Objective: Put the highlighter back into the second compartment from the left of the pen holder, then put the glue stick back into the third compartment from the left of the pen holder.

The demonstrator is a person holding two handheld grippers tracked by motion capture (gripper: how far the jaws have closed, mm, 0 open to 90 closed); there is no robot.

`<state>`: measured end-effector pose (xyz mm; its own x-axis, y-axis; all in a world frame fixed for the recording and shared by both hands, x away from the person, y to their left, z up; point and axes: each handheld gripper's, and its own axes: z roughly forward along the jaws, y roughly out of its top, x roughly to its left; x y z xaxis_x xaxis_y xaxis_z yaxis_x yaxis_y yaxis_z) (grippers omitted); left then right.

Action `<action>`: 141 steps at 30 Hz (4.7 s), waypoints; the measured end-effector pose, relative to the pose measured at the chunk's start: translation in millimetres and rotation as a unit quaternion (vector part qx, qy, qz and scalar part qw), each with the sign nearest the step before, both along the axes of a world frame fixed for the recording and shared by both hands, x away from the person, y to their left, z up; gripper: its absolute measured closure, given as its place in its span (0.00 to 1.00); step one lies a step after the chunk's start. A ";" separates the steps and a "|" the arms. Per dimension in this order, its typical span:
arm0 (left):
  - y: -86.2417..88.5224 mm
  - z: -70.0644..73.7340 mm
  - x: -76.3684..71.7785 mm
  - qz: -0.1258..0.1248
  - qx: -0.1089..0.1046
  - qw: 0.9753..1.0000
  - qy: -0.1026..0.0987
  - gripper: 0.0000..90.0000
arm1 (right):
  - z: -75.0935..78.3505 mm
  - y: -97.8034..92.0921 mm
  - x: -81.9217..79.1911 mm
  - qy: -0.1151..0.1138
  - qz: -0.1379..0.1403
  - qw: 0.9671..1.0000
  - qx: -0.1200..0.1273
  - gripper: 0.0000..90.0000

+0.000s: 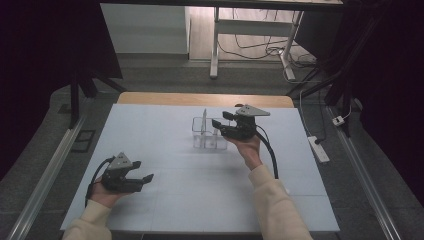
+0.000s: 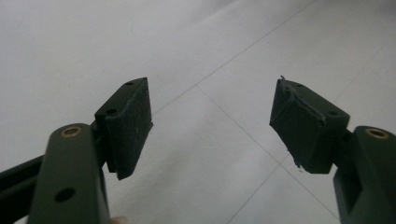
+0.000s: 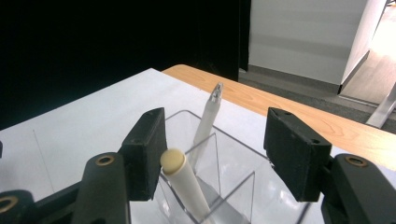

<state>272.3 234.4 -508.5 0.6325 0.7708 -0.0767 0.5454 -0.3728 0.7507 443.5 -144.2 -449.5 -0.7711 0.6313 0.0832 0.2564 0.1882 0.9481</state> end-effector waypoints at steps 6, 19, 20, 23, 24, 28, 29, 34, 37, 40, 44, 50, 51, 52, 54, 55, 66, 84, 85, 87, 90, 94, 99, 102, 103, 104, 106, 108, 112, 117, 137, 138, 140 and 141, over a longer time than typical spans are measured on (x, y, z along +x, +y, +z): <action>-0.2 -0.2 0.2 0.000 0.001 1.000 0.001 0.33 | 1.9 -7.7 -3.9 0.002 -0.002 1.000 -0.009 0.43; -0.5 0.1 -0.2 0.001 0.002 1.000 0.001 0.33 | 17.4 -28.9 -26.8 0.030 0.021 0.998 -0.060 0.42; -0.6 0.1 -0.2 0.001 0.002 1.000 0.001 0.33 | 18.2 -29.9 -29.3 0.033 0.024 0.997 -0.067 0.42; -0.9 0.1 -0.2 0.001 0.003 1.000 0.001 0.33 | 18.6 -34.4 -35.0 0.040 0.031 0.996 -0.078 0.42; -1.0 0.2 -0.3 0.001 0.002 1.000 0.001 0.33 | 18.6 -36.7 -36.4 0.041 0.030 0.995 -0.086 0.42; -0.8 0.1 -0.2 0.002 0.002 1.000 0.001 0.33 | 15.8 -47.6 -40.4 0.052 0.026 0.994 -0.091 0.42; -1.0 -0.3 0.2 0.002 0.003 1.000 0.002 0.33 | 15.2 -50.2 -41.7 0.055 0.026 0.994 -0.094 0.42; -0.6 -0.6 0.5 0.003 0.002 1.000 0.002 0.33 | 12.0 -61.3 -50.6 0.059 0.030 0.991 -0.117 0.42; -0.6 -0.3 0.2 0.003 0.002 1.000 0.001 0.33 | 9.0 -67.3 -54.3 0.061 0.034 0.989 -0.128 0.41; -0.8 0.3 -0.7 0.002 0.001 1.000 0.000 0.33 | 7.5 -73.5 -56.7 0.065 0.037 0.988 -0.136 0.41; -0.4 0.2 -0.4 0.002 0.001 1.000 0.000 0.33 | 5.8 -82.3 -60.7 0.067 0.041 0.987 -0.142 0.41; -0.4 0.4 -0.7 0.002 0.000 1.000 -0.001 0.33 | 2.6 -97.0 -66.3 0.075 0.042 0.985 -0.153 0.41; -0.5 0.5 -0.8 0.002 0.000 1.000 -0.001 0.33 | 2.5 -99.4 -67.1 0.075 0.041 0.984 -0.155 0.41; -0.6 0.5 -0.9 0.002 0.000 1.000 -0.001 0.33 | 2.2 -101.7 -67.7 0.076 0.042 0.984 -0.154 0.41; -0.7 0.7 -1.1 0.002 0.001 1.000 -0.002 0.33 | 2.4 -105.9 -68.8 0.077 0.042 0.984 -0.156 0.41; -0.8 0.8 -1.2 0.002 0.001 1.000 -0.002 0.33 | 2.5 -107.6 -69.5 0.079 0.042 0.984 -0.157 0.41; -1.7 0.6 -1.3 -0.001 0.003 1.000 -0.002 0.33 | 0.4 -120.1 -74.1 0.089 0.052 0.979 -0.178 0.41; -1.5 1.7 -2.2 -0.002 0.003 1.000 -0.009 0.33 | 1.5 -129.9 -86.1 0.113 0.082 0.960 -0.242 0.40; -1.4 1.7 -2.1 -0.002 0.003 1.000 -0.008 0.33 | 1.0 -129.9 -86.3 0.114 0.084 0.959 -0.247 0.40; -1.3 1.5 -1.9 -0.002 0.002 1.000 -0.007 0.33 | 0.9 -130.0 -86.5 0.119 0.086 0.956 -0.254 0.40; -2.2 1.4 -1.7 -0.004 0.003 1.000 -0.006 0.33 | 1.6 -129.2 -87.3 0.124 0.089 0.951 -0.270 0.40; -2.1 1.2 -1.4 -0.004 0.003 1.000 -0.006 0.33 | 0.8 -126.3 -89.3 0.128 0.098 0.944 -0.288 0.40; -1.4 1.3 -1.4 -0.002 0.001 1.000 -0.005 0.33 | -2.9 -123.3 -90.8 0.137 0.106 0.937 -0.303 0.40; -1.9 0.9 -1.1 -0.003 0.003 1.000 -0.005 0.33 | -3.8 -122.0 -91.5 0.138 0.106 0.934 -0.313 0.42; -2.1 0.9 -1.1 -0.004 0.003 1.000 -0.005 0.32 | -4.1 -121.7 -91.6 0.140 0.106 0.932 -0.316 0.42; -2.3 0.9 -1.2 -0.004 0.003 1.000 -0.004 0.33 | -4.7 -121.6 -91.3 0.140 0.106 0.931 -0.319 0.42; -2.2 0.9 -1.1 -0.004 0.003 1.000 -0.004 0.33 | -5.9 -121.5 -91.3 0.145 0.107 0.929 -0.324 0.42; -2.1 0.9 -1.1 -0.004 0.003 1.000 -0.005 0.32 | -7.4 -121.1 -91.2 0.147 0.112 0.926 -0.331 0.42; -1.7 1.1 -1.3 -0.004 0.002 1.000 -0.004 0.32 | -11.2 -119.0 -91.5 0.157 0.118 0.918 -0.344 0.42; -1.4 0.6 -0.8 -0.004 0.002 1.000 -0.001 0.32 | -19.0 -118.4 -92.3 0.169 0.127 0.911 -0.354 0.42; -1.8 0.5 -1.1 -0.006 0.004 1.000 -0.002 0.32 | -39.7 -108.2 -94.3 0.180 0.158 0.877 -0.416 0.63; -1.7 0.5 -1.1 -0.006 0.004 1.000 -0.003 0.32 | -39.6 -108.2 -94.1 0.178 0.159 0.877 -0.417 0.67; -1.5 0.4 -0.9 -0.006 0.004 1.000 -0.002 0.32 | -38.9 -107.8 -94.2 0.176 0.162 0.878 -0.415 0.70; -1.4 0.3 -0.8 -0.006 0.004 1.000 -0.002 0.32 | -39.0 -107.4 -94.3 0.174 0.161 0.878 -0.416 0.71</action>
<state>271.6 233.0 -508.2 0.6417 0.7640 -0.0672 0.5375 -0.3855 0.7500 349.2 -251.6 -488.6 -0.9402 0.3385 -0.0374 0.3091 0.8944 0.3234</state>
